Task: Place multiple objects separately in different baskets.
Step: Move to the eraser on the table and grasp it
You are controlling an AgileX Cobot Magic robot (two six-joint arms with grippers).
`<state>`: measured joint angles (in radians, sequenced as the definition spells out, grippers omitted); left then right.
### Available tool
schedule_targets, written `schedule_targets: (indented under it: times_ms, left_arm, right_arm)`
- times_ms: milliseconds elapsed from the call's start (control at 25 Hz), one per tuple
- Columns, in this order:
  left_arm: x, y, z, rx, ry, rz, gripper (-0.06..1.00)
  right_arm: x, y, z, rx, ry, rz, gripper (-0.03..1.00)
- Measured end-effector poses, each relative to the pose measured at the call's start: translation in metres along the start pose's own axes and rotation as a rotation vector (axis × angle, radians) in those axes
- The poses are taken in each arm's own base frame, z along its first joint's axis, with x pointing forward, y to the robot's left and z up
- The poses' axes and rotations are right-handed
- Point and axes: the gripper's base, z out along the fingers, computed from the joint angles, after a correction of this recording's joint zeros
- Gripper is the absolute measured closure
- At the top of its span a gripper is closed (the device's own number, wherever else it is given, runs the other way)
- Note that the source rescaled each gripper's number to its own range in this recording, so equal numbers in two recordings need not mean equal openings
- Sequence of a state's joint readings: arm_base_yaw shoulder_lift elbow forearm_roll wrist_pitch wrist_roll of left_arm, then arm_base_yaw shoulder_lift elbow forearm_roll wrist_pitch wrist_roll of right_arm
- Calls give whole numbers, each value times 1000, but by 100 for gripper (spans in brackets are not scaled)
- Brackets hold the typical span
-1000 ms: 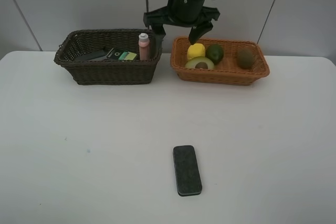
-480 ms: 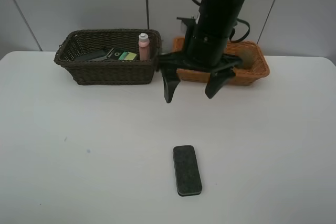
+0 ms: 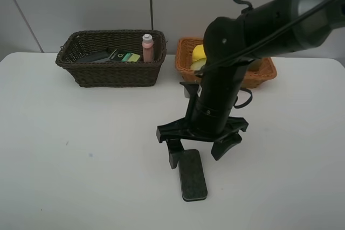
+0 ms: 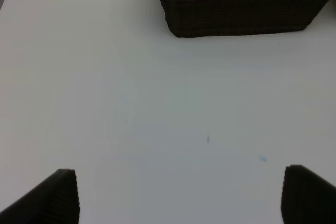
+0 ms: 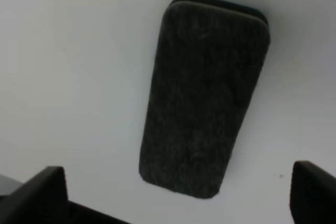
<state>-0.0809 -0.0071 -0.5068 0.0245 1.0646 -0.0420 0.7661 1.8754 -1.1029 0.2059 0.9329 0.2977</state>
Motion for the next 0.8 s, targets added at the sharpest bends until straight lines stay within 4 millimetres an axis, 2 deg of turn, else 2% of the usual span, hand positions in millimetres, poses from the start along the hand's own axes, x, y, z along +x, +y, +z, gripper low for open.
schedule_targets:
  times_ms: [640,800]
  left_arm:
    - [0,0,0,0,0,0,-6]
    - [0,0,0,0,0,0,-6]
  right_arm:
    - [-13,-3,52,3,37,57,-3]
    - [-14,-3,56,3,52,66,-3]
